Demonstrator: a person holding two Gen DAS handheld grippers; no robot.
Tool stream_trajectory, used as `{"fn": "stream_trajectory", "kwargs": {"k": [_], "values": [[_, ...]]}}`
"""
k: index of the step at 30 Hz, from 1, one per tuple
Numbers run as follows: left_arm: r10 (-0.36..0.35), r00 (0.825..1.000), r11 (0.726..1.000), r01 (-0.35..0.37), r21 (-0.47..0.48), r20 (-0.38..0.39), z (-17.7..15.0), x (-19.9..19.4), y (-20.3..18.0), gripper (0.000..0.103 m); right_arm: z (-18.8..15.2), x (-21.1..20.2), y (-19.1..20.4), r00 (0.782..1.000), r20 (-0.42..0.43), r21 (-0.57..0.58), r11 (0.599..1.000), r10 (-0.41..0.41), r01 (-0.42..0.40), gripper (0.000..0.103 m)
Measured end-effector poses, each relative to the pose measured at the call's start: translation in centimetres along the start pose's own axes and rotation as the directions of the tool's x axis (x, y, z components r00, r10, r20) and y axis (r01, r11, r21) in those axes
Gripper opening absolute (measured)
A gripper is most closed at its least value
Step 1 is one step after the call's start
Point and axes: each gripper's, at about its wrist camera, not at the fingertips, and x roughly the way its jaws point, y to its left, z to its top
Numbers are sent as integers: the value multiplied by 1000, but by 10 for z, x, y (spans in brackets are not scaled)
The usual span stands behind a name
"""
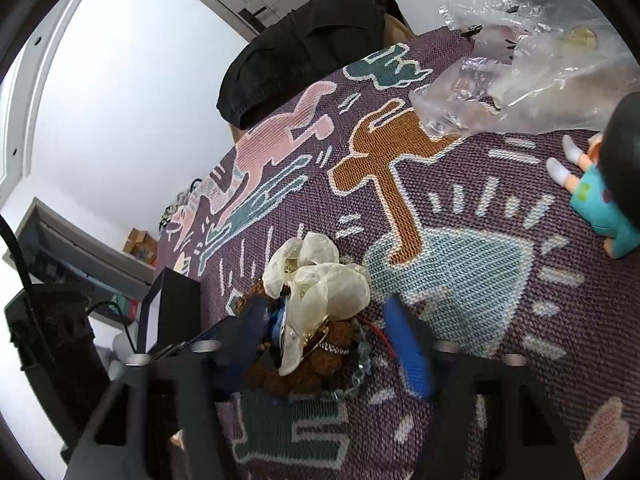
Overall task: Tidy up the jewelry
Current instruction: 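Grasp the brown bead bracelet with the left gripper while the right gripper grasps the white cloth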
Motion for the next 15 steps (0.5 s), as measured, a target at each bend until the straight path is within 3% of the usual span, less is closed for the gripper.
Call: {"fn": "stream_trajectory", "kwargs": {"k": [2, 3, 15], "values": [[-3, 1000, 1000, 3, 4, 4, 0, -3, -1, 20, 1, 4, 0, 1000, -20, -3, 1000, 18, -18, 6], [-4, 1000, 1000, 4, 6, 8, 1, -5, -1, 20, 1, 1, 0, 1000, -7, -9, 1000, 29, -29, 4], [-3, 997, 999, 0, 36, 72, 7, -32, -9, 20, 4, -63, 28, 984, 170, -115, 993, 55, -35, 2]]}}
